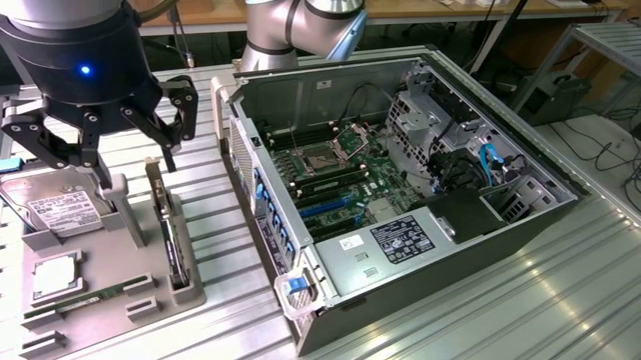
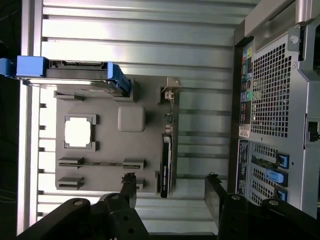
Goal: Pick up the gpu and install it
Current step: 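Pick up the gpu and move the gpu toward the slot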
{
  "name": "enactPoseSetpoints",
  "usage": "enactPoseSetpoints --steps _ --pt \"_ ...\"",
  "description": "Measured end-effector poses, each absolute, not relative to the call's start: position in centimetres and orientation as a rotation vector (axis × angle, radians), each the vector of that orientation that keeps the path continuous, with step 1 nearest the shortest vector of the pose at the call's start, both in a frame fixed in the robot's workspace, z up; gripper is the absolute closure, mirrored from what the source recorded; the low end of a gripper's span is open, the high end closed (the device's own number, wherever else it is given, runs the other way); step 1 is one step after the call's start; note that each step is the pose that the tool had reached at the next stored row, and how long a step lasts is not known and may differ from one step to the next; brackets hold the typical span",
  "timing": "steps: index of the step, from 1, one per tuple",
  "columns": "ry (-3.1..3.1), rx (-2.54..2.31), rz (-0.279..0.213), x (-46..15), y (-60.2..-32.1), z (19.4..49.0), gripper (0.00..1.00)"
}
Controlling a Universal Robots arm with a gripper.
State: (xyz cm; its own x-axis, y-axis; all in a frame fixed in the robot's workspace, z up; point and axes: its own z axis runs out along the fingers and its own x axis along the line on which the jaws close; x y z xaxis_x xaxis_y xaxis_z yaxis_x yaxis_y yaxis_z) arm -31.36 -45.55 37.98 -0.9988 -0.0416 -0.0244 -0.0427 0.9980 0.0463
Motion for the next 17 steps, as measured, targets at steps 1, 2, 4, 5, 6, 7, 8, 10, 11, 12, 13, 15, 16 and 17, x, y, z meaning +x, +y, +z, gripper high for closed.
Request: enactPoseSetpoints --steps 1,2,4,5,6,7,8,10,11,12,13,15,16,17 --pt "3.117 -0.066 0.073 -31.36 -45.55 37.91 0.34" --pt "3.117 -0.065 0.073 -31.36 -45.54 37.86 0.34" --pt "3.117 -0.065 0.073 -31.36 -45.55 37.76 0.34" --pt "3.117 -0.065 0.073 -31.36 -45.55 37.71 0.34" --pt "3.117 -0.065 0.073 -31.36 -45.55 37.65 0.34" --pt "3.117 -0.065 0.073 -31.36 -45.55 37.59 0.34" --pt "3.117 -0.065 0.073 -31.36 -45.55 37.55 0.34" --pt "3.117 -0.064 0.073 -31.36 -45.55 37.42 0.34" --pt "3.117 -0.064 0.073 -31.36 -45.55 37.34 0.34" --pt "3.117 -0.064 0.073 -31.36 -45.55 37.27 0.34" --pt "3.117 -0.064 0.073 -31.36 -45.54 37.22 0.34" --pt "3.117 -0.064 0.073 -31.36 -45.55 37.09 0.34" --pt "3.117 -0.064 0.073 -31.36 -45.55 37.04 0.34" --pt "3.117 -0.064 0.073 -31.36 -45.55 36.96 0.34"
